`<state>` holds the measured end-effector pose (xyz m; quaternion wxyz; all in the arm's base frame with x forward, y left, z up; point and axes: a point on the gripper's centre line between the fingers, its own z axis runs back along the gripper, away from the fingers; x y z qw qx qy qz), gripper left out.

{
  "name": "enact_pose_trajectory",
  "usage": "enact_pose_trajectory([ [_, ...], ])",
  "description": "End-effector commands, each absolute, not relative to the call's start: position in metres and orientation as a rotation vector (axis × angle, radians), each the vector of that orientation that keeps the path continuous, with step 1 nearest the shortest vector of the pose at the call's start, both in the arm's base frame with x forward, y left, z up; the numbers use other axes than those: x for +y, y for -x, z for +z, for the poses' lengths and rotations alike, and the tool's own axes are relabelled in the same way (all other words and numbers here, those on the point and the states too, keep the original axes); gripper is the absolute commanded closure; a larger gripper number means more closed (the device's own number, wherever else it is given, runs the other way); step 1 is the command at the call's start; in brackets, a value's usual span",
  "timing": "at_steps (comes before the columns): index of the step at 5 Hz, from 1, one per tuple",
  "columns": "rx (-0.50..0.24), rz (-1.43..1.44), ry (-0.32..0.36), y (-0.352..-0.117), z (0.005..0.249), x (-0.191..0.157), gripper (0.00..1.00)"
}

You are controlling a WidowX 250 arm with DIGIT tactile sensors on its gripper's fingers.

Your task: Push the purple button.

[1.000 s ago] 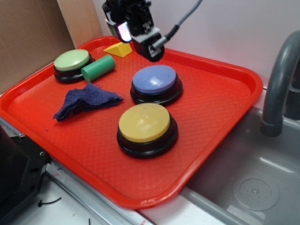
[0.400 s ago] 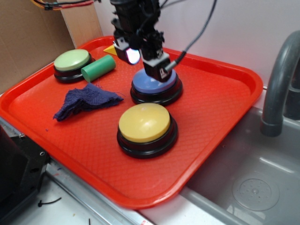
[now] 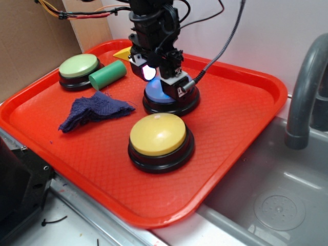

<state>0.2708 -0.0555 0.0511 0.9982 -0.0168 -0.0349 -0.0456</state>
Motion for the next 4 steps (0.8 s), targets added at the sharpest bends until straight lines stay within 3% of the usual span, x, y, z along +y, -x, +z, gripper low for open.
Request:
enact_pose_trajectory([
  [1,-0.080,-0.088,0.033,-0.270,0.057,-0.052,0.00],
  [3,-0.175,-0.049,0.007,-0.250,0.098,-0.050,0.00],
  [4,-0.172,-0.023,0.009,-0.242,0.112,-0.046,0.00],
])
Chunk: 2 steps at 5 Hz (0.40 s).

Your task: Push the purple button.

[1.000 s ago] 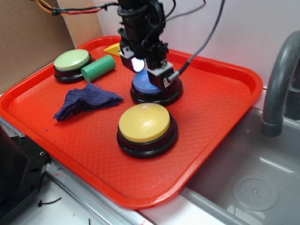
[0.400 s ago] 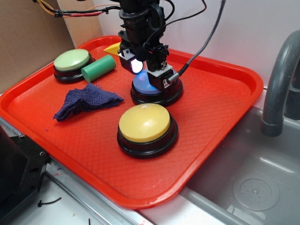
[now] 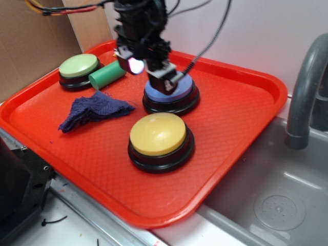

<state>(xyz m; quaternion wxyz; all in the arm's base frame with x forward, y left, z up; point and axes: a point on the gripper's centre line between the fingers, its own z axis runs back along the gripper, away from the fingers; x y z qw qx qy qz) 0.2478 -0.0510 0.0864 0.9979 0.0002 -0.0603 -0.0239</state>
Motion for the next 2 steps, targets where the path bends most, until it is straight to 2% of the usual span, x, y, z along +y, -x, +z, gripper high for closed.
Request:
enact_pose_trajectory([
  [1,-0.170,0.006,-0.047,-0.237,0.121,-0.047,0.00],
  [2,-0.169,-0.017,-0.017,-0.232,0.132,-0.047,0.00],
])
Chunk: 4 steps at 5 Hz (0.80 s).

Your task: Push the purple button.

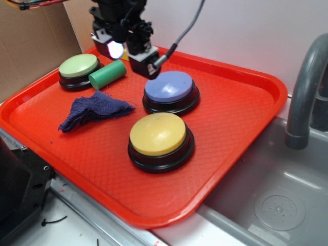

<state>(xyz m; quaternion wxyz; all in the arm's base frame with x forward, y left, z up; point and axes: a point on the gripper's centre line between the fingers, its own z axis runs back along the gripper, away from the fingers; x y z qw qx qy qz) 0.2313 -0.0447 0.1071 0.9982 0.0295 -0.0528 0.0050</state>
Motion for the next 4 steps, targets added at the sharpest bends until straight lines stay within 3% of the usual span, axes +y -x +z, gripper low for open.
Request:
enact_pose_trajectory([
  [1,-0.149,-0.019,-0.003,-0.226,0.140,-0.045,0.00],
  [2,-0.119,-0.011,0.036,-0.220,0.150,-0.043,0.00],
  [4,-0.109,-0.009,0.044,-0.204,0.170,-0.043,0.00],
])
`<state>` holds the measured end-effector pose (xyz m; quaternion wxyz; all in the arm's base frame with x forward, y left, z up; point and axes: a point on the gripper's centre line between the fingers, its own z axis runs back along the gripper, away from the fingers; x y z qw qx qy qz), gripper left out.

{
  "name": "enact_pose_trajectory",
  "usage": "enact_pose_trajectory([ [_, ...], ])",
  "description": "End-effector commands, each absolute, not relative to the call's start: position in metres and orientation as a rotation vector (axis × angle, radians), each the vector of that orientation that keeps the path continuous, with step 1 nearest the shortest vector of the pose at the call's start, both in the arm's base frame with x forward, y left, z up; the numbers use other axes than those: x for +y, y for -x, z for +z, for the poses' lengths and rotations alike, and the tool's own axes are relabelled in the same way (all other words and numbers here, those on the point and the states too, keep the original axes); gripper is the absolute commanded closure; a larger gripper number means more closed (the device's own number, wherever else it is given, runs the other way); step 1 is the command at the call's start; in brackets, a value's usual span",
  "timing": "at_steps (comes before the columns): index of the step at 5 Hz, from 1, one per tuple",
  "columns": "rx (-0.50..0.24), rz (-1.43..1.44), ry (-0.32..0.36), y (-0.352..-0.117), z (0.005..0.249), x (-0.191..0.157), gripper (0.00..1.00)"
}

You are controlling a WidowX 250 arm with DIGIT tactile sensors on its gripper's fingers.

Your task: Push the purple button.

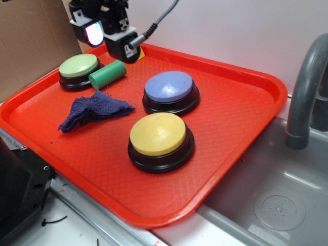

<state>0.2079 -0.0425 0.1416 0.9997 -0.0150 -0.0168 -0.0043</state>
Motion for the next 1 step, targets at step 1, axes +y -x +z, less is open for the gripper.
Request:
enact_pose_trajectory([
  [1,-0.134,-0.014,0.025,-0.1950,0.1801,-0.0430,0.00],
])
